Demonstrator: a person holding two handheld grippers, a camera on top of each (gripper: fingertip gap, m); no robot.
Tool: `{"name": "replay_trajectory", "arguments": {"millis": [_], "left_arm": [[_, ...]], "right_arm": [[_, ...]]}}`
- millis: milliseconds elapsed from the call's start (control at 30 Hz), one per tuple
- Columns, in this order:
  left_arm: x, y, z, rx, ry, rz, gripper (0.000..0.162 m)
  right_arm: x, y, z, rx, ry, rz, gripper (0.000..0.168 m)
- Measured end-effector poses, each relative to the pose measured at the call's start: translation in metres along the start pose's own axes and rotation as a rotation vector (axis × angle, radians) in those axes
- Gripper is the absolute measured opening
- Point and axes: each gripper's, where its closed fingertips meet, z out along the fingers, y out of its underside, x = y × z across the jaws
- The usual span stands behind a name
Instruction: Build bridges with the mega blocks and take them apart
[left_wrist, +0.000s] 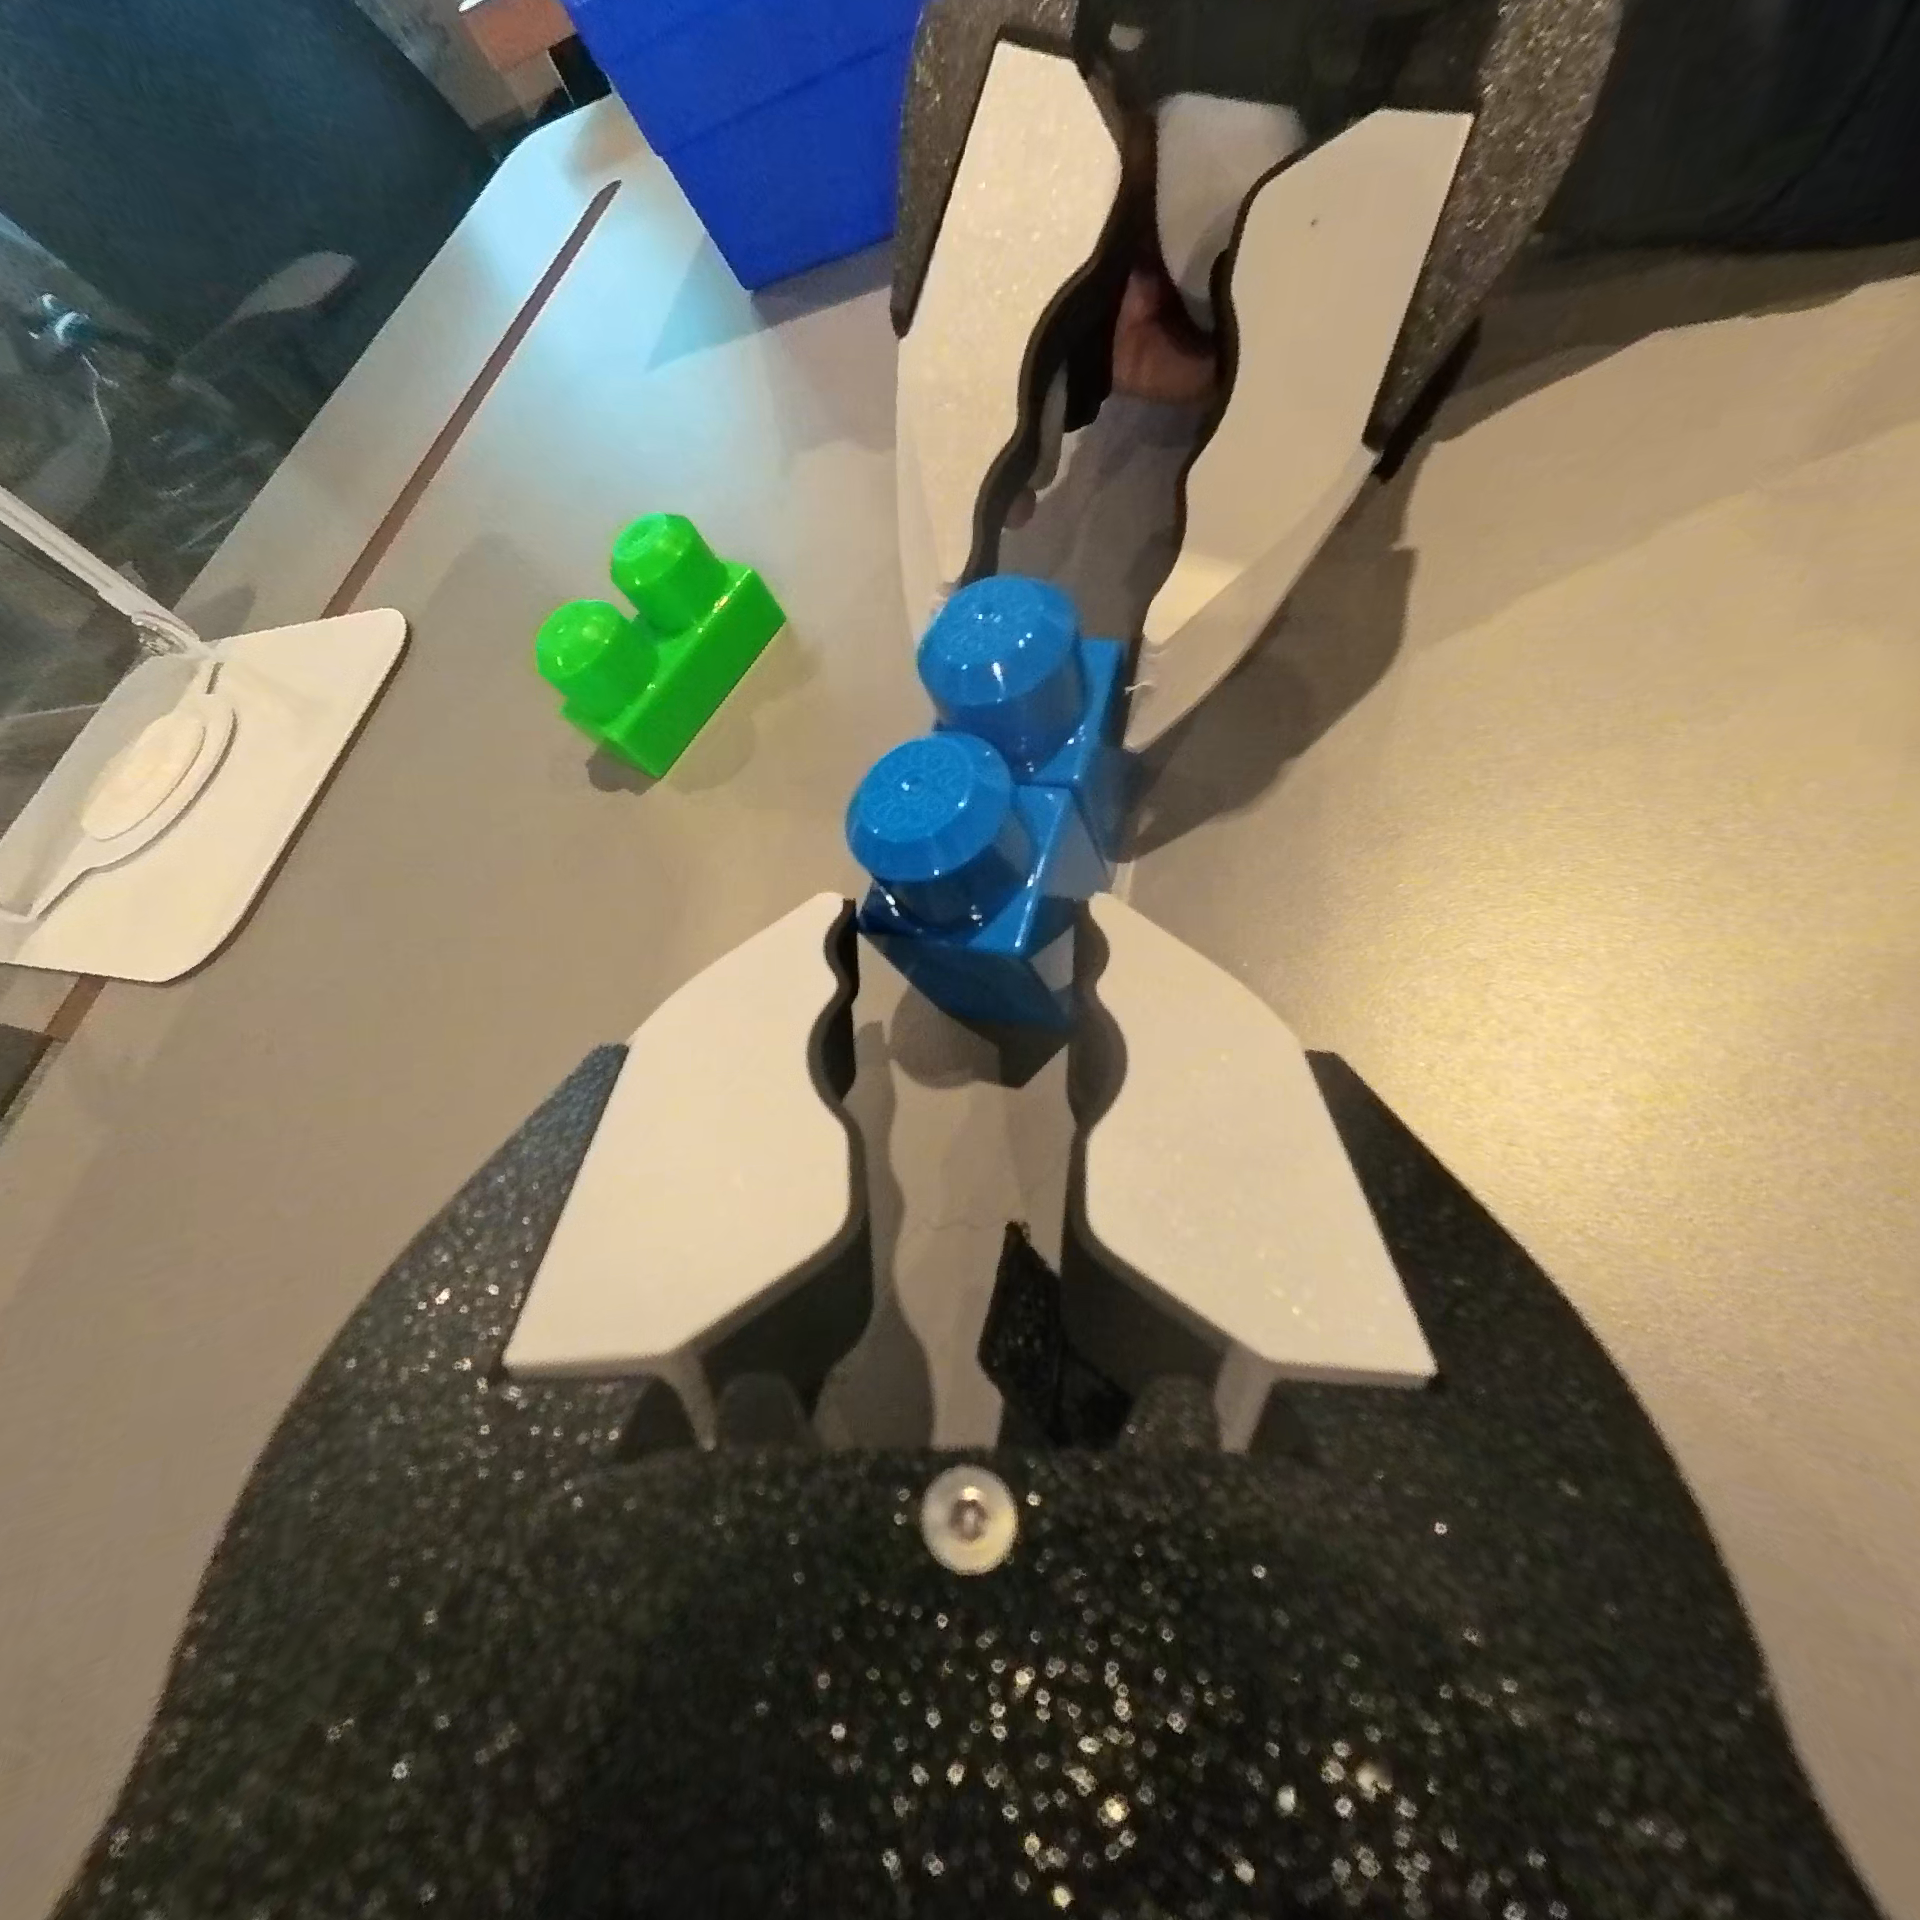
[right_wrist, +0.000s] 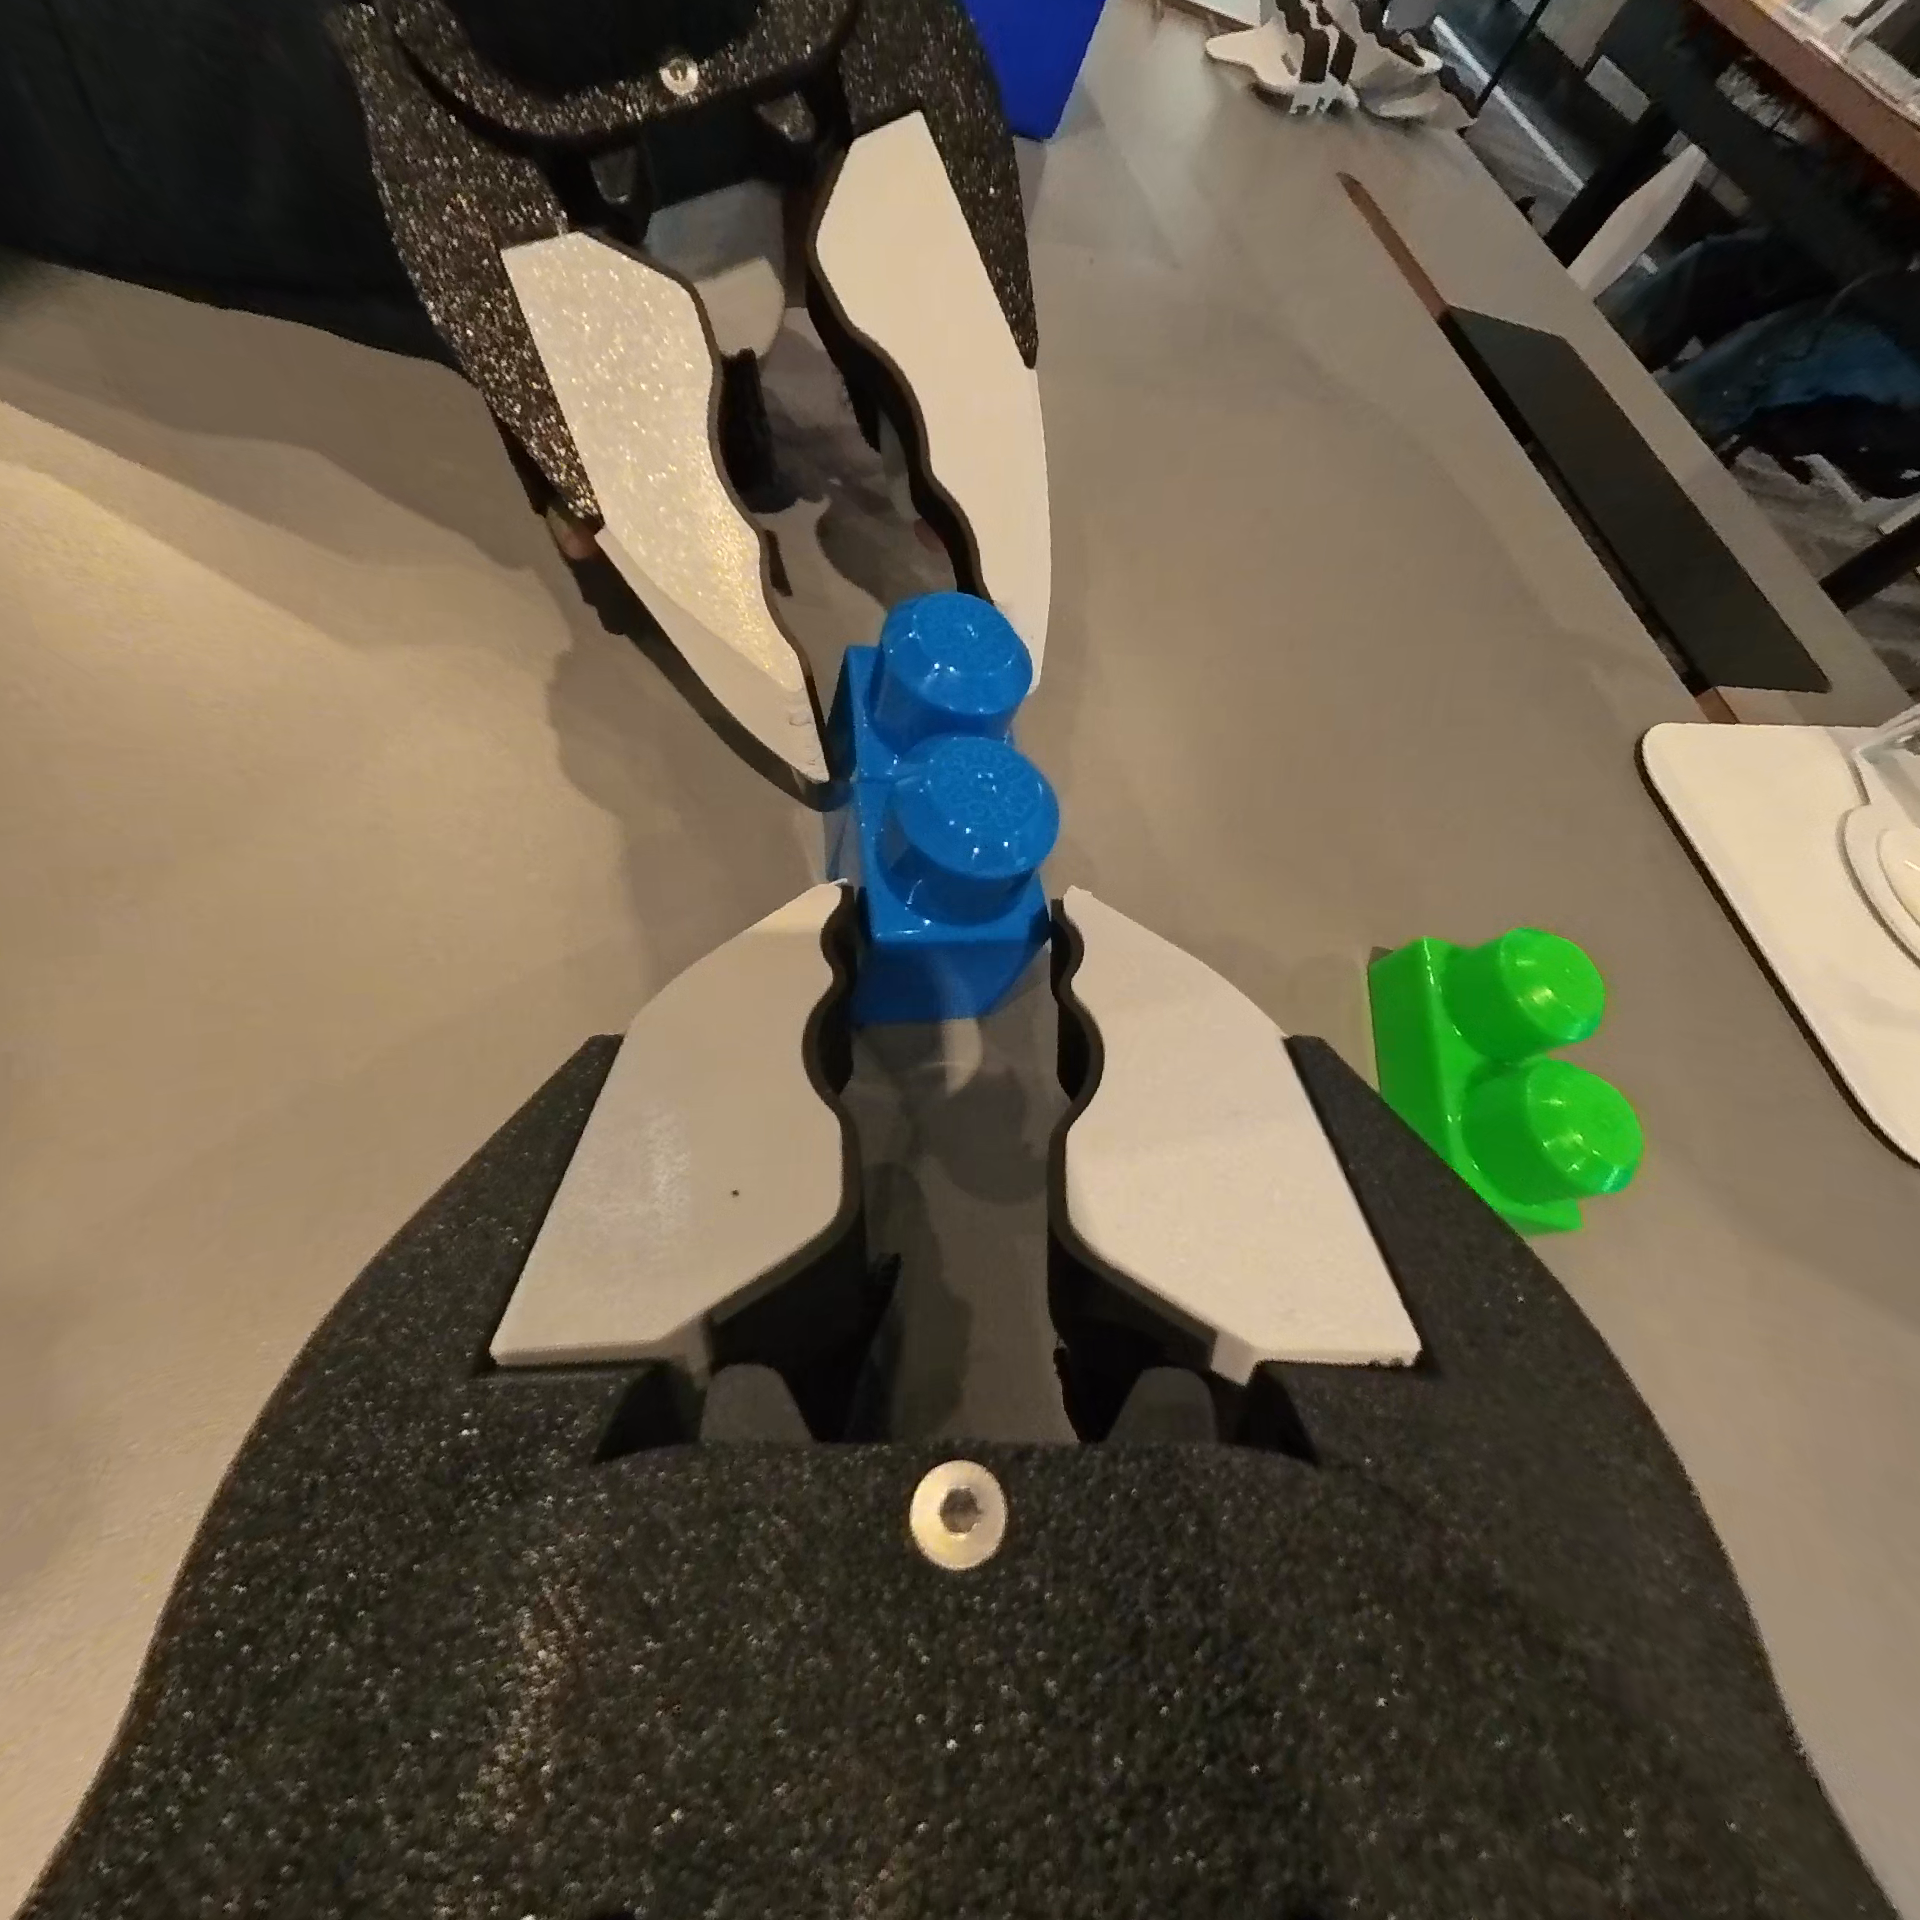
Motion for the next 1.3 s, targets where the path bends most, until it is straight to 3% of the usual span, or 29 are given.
{"name": "replay_trajectory", "arguments": {"millis": [33,300,567,767,900,1033,1167,1300], "left_arm": [[0.0,0.0,0.0,-0.001,0.0,0.003,0.038],[0.0,0.004,-0.002,-0.011,0.021,-0.01,0.045],[-0.003,0.003,-0.011,0.011,0.046,-0.052,0.038],[0.003,0.01,-0.016,-0.024,0.104,-0.077,0.033],[0.004,0.011,-0.02,-0.048,0.121,-0.105,0.033],[0.005,0.005,-0.025,-0.03,0.097,-0.177,0.035],[0.008,-0.003,-0.031,-0.004,0.015,-0.341,0.052],[0.004,-0.011,-0.038,0.026,-0.233,-0.451,0.087]], "right_arm": [[0.0,0.0,0.0,0.001,0.003,-0.002,0.035],[0.004,0.0,-0.006,0.018,-0.001,0.034,0.039],[0.003,0.007,-0.004,0.011,-0.016,0.041,0.045],[0.006,0.01,-0.01,0.001,-0.016,0.055,0.034],[0.004,0.009,-0.015,0.017,-0.049,0.086,0.015],[-0.001,0.001,-0.015,0.064,-0.086,0.104,0.015],[0.004,-0.004,-0.023,0.107,-0.075,0.111,0.015],[0.021,-0.009,-0.032,0.201,-0.042,0.134,0.003]]}}
